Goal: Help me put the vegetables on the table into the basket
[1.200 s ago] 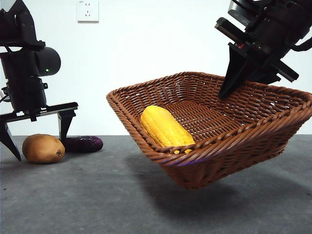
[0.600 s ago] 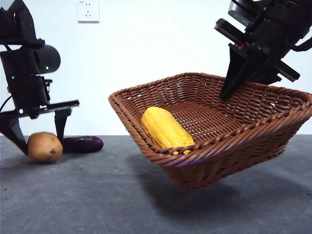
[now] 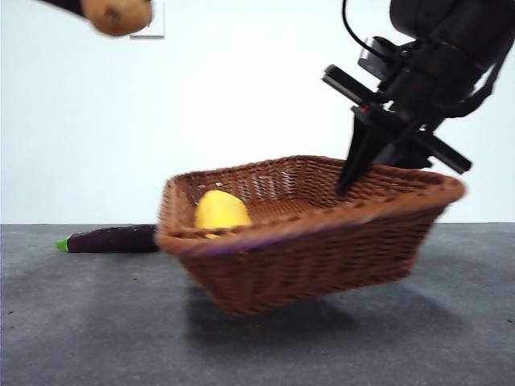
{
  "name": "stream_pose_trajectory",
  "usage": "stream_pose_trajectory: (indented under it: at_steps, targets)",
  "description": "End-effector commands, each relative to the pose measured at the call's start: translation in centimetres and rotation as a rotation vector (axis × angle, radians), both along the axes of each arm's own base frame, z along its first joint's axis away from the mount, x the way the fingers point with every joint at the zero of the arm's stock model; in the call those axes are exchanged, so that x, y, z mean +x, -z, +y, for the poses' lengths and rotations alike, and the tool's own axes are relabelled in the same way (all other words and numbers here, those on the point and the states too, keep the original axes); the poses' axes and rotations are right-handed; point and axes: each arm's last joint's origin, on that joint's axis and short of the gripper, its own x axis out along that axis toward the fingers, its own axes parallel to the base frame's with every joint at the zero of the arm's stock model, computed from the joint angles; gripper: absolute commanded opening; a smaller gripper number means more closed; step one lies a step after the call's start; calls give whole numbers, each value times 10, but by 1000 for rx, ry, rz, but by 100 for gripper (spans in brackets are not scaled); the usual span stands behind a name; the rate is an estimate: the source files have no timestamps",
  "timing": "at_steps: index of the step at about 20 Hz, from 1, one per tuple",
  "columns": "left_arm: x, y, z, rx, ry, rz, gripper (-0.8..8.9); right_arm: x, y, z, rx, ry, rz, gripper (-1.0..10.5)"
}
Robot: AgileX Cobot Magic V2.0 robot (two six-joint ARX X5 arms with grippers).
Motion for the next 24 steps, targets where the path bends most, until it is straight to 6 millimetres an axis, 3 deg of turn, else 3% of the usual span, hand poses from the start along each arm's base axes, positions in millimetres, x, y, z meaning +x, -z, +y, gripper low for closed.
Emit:
stream_pose_trajectory:
  at_steps: [1, 4, 7, 12, 16, 17, 20, 24]
  targets:
    - [-15, 7, -34, 45, 185, 7, -7, 0, -1, 12, 60, 13, 16, -12]
    - [-30, 29, -79, 66, 343, -4, -8, -1, -2, 15, 82, 13, 25, -12]
    - [-26, 70, -105, 185, 349, 46, -8, -2, -2, 15, 88, 7, 33, -11]
    - [-5, 117, -137, 216, 375, 118, -8, -2, -2, 16, 94, 2, 32, -11]
    - [2, 142, -147, 219, 378, 233, 1, -1, -3, 16, 100, 2, 21, -11]
    - [2, 144, -147, 219, 365, 253, 39, -1, -3, 16, 100, 1, 21, -11]
    - [2, 145, -147, 211, 347, 270, 470, -1, -3, 16, 100, 0, 15, -11]
    - [0, 146, -145, 233, 344, 305, 496, 0, -3, 16, 99, -2, 12, -11]
